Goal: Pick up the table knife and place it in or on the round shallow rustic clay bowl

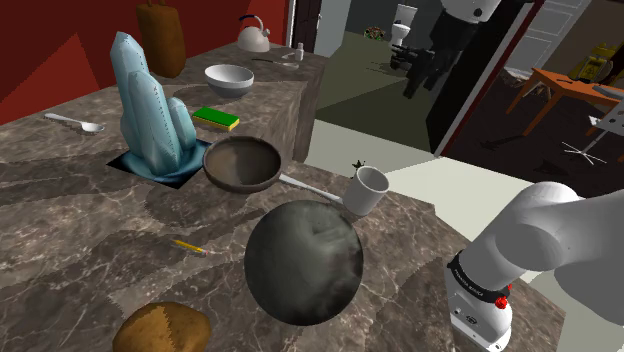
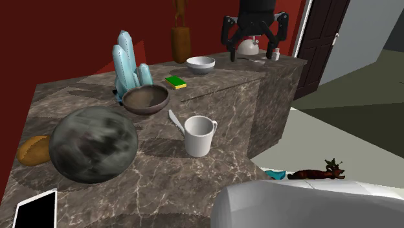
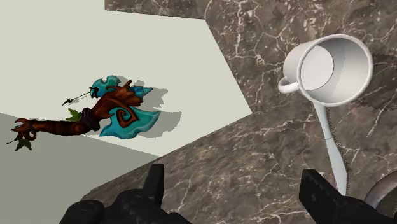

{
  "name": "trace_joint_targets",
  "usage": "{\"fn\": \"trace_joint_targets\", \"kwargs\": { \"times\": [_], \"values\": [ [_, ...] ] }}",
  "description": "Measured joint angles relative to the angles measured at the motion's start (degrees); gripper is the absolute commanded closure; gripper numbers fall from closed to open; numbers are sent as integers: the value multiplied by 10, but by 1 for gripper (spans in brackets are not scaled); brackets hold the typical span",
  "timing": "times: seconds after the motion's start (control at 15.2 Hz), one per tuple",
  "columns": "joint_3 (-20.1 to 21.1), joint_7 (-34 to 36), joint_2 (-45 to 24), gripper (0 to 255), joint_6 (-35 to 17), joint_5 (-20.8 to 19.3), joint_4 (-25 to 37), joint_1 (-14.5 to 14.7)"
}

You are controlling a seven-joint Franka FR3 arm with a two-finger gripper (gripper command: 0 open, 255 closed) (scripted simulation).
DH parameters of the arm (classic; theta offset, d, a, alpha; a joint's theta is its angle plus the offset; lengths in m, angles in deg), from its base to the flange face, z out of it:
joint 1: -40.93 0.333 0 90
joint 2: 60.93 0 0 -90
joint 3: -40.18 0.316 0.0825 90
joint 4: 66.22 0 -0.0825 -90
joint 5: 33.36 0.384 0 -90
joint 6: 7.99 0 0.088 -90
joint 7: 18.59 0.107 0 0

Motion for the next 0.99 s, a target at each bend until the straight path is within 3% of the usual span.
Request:
{"fn": "trace_joint_targets", "kwargs": {
  "times": [0.26, 0.99],
  "values": [
    [12, 1, -24, 0, -26, 7, -9, 10],
    [72, -1, -166, 0, -170, 30, -44, 60]
  ]
}}
